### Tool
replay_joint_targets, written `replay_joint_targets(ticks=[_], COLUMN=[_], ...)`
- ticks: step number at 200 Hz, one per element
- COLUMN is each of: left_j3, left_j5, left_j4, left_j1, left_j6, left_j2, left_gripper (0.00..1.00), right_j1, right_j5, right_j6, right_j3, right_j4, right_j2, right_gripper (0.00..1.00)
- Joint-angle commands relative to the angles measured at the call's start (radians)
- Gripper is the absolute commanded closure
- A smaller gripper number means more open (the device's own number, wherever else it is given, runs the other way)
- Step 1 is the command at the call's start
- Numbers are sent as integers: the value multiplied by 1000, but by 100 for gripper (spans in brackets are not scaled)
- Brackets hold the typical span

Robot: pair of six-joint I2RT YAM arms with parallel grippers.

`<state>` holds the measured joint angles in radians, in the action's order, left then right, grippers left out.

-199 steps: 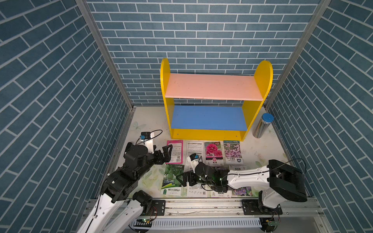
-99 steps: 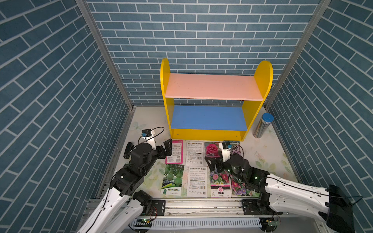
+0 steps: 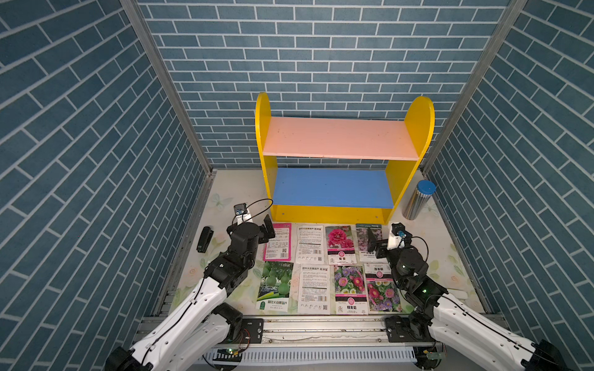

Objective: Take the seed bag off the shelf
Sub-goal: Reset both arms

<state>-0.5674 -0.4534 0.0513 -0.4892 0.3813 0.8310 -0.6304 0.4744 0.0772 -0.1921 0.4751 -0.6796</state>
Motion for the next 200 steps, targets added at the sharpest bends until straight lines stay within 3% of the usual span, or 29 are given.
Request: replay_joint_targets(ticks=[1, 32, 70, 105, 156, 188, 200], left_j3=[43, 92, 203, 294, 373, 381, 376], left_j5=[13, 77, 191, 236, 301, 357, 362], left_j4=[-183, -317, -528, -726, -1001, -1137, -1166], left_j1=[55, 153, 291, 362, 393, 416, 417], left_j6=[-70, -136, -183, -226, -375, -396, -403], left_j2=[29, 73, 99, 144, 267, 408, 462], left_gripper=[0, 0, 0, 0, 0, 0, 0], right_j1=[149, 376, 517, 565, 610, 610, 613], right_j5=[-109, -295, -398, -458, -545, -608, -608], right_j6=[-73, -80, -102, -124, -113, -143, -136], right_j3=[36, 59, 83, 98, 67, -29, -25], right_j4=[184, 322, 579, 831, 995, 796, 810], right_j2=[-38, -163, -399, -617, -849, -848, -850], right_gripper=[0, 0, 0, 0, 0, 0, 0])
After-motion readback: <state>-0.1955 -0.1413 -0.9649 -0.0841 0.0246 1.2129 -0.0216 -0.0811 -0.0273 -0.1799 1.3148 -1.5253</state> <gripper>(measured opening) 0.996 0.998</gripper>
